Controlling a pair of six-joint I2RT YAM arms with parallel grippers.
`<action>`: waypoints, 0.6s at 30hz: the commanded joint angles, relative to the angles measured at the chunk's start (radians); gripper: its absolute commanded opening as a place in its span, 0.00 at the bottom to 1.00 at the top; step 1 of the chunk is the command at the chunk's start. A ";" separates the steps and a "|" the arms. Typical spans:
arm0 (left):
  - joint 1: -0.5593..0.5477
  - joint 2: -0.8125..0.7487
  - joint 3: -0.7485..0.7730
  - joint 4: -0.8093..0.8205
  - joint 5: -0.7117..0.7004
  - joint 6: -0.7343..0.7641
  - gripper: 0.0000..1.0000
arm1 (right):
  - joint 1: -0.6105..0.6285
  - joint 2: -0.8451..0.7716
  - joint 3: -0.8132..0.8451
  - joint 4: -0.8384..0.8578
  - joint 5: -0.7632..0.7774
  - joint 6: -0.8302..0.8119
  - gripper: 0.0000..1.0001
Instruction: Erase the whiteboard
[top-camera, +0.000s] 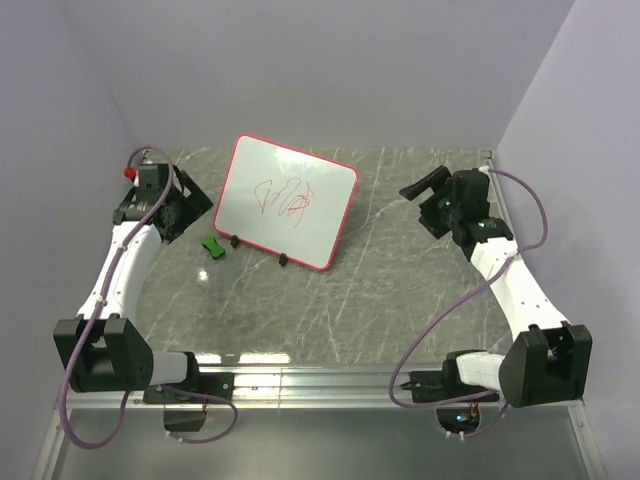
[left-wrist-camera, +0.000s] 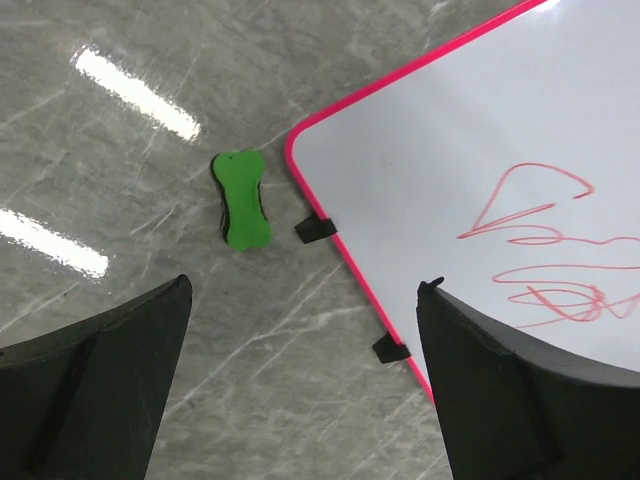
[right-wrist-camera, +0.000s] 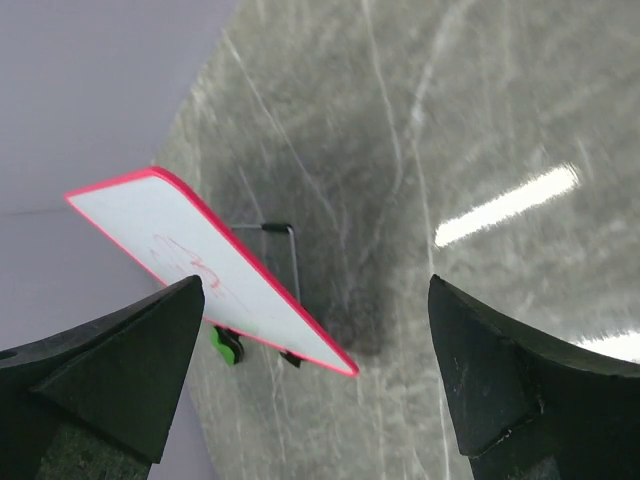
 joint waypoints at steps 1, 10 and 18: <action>-0.003 0.037 -0.045 0.012 -0.010 0.039 1.00 | 0.002 -0.066 0.014 -0.077 -0.014 0.028 1.00; -0.009 0.304 0.006 -0.054 -0.145 0.132 0.99 | -0.003 -0.103 0.187 -0.324 0.037 -0.075 1.00; -0.009 0.387 0.016 0.007 -0.127 0.122 0.99 | -0.003 -0.199 0.113 -0.353 0.024 -0.104 1.00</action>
